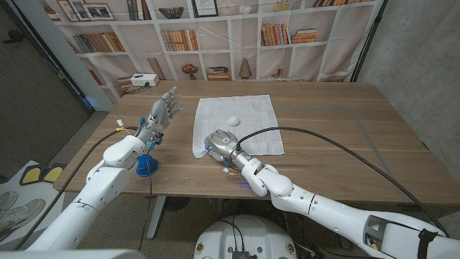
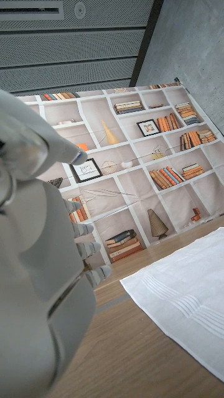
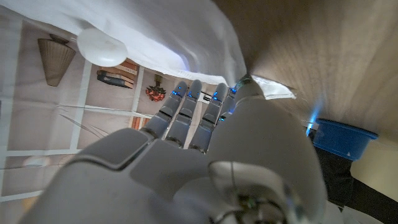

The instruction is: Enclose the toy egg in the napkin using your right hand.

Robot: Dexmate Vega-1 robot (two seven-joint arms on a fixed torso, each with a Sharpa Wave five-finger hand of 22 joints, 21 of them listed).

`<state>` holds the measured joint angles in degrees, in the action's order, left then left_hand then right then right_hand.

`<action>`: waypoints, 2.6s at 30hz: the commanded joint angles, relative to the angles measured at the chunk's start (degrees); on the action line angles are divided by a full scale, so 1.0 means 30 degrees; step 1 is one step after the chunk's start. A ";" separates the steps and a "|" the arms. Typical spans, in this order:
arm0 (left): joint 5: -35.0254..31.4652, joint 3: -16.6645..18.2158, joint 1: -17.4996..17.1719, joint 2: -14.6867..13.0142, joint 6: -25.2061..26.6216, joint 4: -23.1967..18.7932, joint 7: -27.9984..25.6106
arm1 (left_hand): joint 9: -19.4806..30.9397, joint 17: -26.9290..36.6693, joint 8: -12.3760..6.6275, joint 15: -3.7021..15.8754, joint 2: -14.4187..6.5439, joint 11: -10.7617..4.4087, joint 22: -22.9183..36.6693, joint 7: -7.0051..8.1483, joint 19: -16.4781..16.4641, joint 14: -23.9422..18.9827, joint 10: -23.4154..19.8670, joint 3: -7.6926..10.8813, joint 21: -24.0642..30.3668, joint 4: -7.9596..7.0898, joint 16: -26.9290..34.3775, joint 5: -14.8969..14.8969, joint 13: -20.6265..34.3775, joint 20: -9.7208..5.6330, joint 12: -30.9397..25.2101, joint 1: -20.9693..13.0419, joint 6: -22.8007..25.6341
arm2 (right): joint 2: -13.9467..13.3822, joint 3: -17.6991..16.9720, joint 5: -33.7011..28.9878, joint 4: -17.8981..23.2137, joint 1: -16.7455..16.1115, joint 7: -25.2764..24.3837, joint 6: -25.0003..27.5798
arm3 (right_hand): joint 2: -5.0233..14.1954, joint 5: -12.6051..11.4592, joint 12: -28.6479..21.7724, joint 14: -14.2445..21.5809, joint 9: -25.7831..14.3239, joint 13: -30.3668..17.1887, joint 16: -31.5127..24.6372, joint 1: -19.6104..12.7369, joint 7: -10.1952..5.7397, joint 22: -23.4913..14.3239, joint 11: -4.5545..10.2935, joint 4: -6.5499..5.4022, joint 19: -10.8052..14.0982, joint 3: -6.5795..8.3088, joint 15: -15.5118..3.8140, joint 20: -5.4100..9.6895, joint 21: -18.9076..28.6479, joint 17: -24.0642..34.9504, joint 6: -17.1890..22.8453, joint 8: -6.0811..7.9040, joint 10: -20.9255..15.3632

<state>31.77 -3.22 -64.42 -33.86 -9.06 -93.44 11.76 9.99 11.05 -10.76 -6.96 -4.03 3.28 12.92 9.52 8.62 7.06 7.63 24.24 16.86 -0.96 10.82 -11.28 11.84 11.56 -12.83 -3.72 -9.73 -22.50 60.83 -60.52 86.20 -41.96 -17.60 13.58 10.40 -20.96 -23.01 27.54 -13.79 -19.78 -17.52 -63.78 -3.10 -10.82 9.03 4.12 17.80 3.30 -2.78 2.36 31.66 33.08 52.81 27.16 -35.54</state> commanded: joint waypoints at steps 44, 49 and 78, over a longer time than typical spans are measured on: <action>-0.0209 -0.0151 -0.0198 0.0490 0.0315 -0.0108 -0.1218 | 0.0047 0.0022 0.0059 0.0018 -0.0027 0.0048 0.0049 -0.0081 0.0024 0.0157 0.0060 -0.0021 0.0106 -0.0096 0.0129 -0.0115 0.0040 0.0107 0.0002 0.0029 -0.0458 | 0.2895 -0.2123 0.5324 -0.5046 0.2666 -0.7882 0.0375 | 0.0103 -0.0260 -0.0629 0.0013 -0.4104 -0.1548 0.0925 0.0756 0.0523 -0.0079 0.0593 -0.1822 -0.0152 0.1191 -0.3191 0.0993 0.0212 0.0567 -0.0835 0.3436 0.0285; -0.0220 -0.0077 -0.0275 0.0517 0.0329 -0.0155 -0.1345 | 0.0047 0.0021 0.0058 0.0008 -0.0025 0.0012 0.0051 -0.0080 0.0035 0.0168 0.0084 -0.0023 0.0102 -0.0098 0.0128 -0.0115 0.0040 0.0116 0.0010 0.0025 -0.0464 | 0.3187 -0.2077 0.5690 -0.5996 0.3280 -0.8188 0.0418 | 0.0067 -0.0270 -0.0687 -0.0002 -0.4328 -0.1687 0.1006 0.0742 0.0498 -0.0074 0.0598 -0.1899 -0.0149 0.1278 -0.3207 0.0992 0.0231 0.0623 -0.0920 0.3672 0.0311; -0.0400 -0.0029 -0.0157 0.0461 0.0631 -0.0370 -0.1557 | 0.0048 0.0021 0.0052 0.0016 0.0009 0.0060 0.0058 -0.0067 0.0048 0.0181 0.0125 -0.0052 0.0101 -0.0114 0.0137 -0.0114 0.0041 0.0119 0.0017 0.0019 -0.0488 | 0.4378 -0.0769 0.6857 -1.1246 0.5729 -0.6879 0.2907 | -0.0153 -0.0259 -0.0805 -0.0047 -0.4255 -0.2247 0.1364 0.0586 0.0244 -0.0042 0.0505 -0.2091 -0.0156 0.1581 -0.3211 0.0927 0.0286 0.0875 -0.1064 0.4212 0.0660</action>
<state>30.85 -3.17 -65.31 -32.44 -7.42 -94.58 7.24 9.99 10.95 -10.76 -6.96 -4.03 3.28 12.90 9.52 8.62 7.06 7.63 23.99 16.86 -1.19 11.04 -11.28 11.84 11.56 -12.83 -3.72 -9.73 -10.82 56.61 -41.31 58.75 -27.38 -41.49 19.23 9.95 -21.45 -25.24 27.53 -24.97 -26.18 -13.52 -61.61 -1.76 -10.79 10.53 -1.04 17.81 6.89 -2.77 2.35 32.09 35.46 49.51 27.16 -33.95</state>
